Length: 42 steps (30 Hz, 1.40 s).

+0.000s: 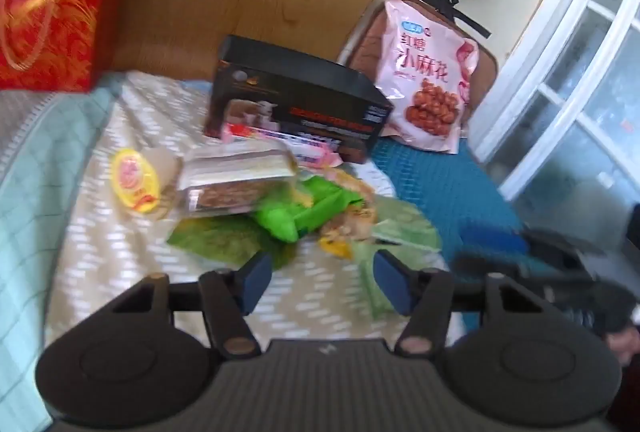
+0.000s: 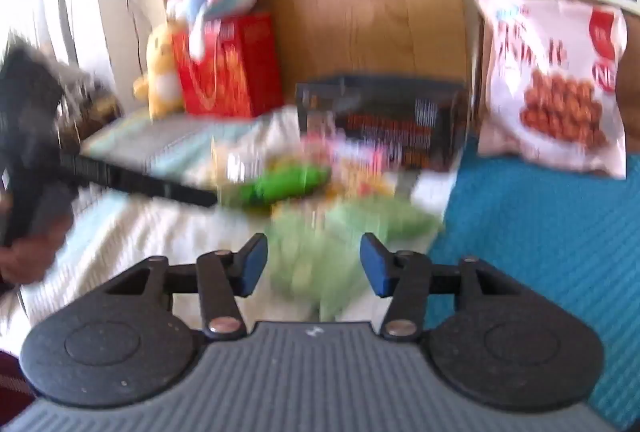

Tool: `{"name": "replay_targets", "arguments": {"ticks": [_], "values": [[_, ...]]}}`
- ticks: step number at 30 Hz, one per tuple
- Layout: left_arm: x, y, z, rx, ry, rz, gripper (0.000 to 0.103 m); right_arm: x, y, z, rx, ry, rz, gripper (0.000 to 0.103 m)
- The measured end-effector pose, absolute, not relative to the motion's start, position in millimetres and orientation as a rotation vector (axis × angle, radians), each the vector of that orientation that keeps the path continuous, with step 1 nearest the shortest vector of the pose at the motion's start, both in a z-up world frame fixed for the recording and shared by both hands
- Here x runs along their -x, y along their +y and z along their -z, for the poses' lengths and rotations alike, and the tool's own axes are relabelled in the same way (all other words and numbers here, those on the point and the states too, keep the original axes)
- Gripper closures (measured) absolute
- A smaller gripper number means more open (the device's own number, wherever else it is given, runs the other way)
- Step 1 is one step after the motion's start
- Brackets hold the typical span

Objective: Organize snacks
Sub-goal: 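Move the left gripper toward the clear-wrapped pastry in the snack pile, then grasp the clear-wrapped pastry with the left gripper and drop it into the black tin box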

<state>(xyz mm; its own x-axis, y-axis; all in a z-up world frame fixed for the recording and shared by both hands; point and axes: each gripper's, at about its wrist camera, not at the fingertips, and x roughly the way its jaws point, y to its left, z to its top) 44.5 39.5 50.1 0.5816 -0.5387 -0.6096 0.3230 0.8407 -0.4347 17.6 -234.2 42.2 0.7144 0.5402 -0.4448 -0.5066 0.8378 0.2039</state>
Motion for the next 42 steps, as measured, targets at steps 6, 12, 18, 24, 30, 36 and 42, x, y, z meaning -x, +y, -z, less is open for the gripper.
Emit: {"name": "replay_targets", "arguments": {"ticks": [6, 12, 18, 24, 30, 36, 42], "values": [[-59, 31, -38, 0.325, 0.837, 0.537, 0.058, -98, -231, -44, -0.186, 0.554, -0.557, 0.06], [-73, 95, -51, 0.422, 0.739, 0.389, 0.058, -126, -200, -27, -0.278, 0.634, -0.701, 0.064], [-129, 112, -31, 0.484, 0.818, 0.383, 0.058, -148, -176, -21, -0.266, 0.647, -0.741, 0.052], [-118, 98, -18, 0.474, 0.825, 0.423, 0.059, -131, -162, -17, -0.158, 0.649, -0.834, 0.046], [-112, 87, -61, 0.485, 0.72, 0.475, 0.059, -108, -173, -36, -0.114, 0.535, -0.795, 0.058], [-186, 44, -99, 0.41, 0.609, 0.533, 0.059, -134, -203, -68, -0.117, 0.279, -0.63, 0.058], [-234, 18, -73, 0.452, 0.632, 0.502, 0.058, -158, -195, -30, 0.031, 0.279, -0.398, 0.055]]}}
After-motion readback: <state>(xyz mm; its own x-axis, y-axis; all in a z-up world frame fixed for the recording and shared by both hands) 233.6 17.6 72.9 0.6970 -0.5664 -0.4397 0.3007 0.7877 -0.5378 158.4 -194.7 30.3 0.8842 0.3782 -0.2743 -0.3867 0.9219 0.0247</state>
